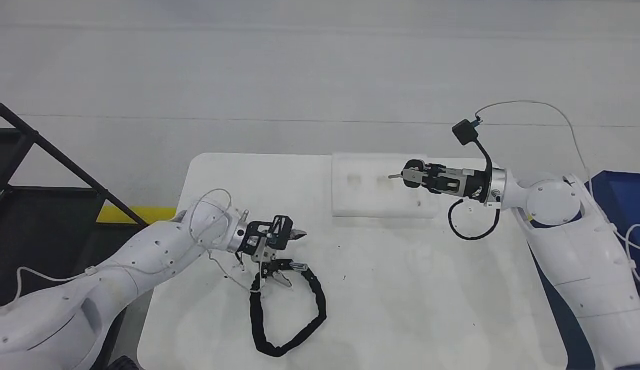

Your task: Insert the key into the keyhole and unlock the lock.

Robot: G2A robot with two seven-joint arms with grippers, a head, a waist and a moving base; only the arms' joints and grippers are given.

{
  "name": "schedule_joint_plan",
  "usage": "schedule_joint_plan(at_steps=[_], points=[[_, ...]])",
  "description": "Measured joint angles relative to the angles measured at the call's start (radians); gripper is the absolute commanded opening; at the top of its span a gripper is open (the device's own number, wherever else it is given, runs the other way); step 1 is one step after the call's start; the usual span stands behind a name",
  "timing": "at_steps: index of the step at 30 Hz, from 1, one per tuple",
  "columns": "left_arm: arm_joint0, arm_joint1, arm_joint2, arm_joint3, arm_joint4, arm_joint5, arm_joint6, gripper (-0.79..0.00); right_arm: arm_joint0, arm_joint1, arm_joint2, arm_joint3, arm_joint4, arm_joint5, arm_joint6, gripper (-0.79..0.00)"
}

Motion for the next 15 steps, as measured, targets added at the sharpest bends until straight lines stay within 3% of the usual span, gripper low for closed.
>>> schedule_joint_plan(at_steps=[5,15], points=[[0.022,-0.005,-0.008,0.016,0.039,0.088,0.015,0.000,0.000,0.000,0.000,0.000,0.000,0.000,0.000,-0.785],[0.025,-0.040,0.001,0.071,0.107,0.069,0.043,0.000,0.000,0.000,0.000,0.000,0.000,0.000,0.000,-0.785]])
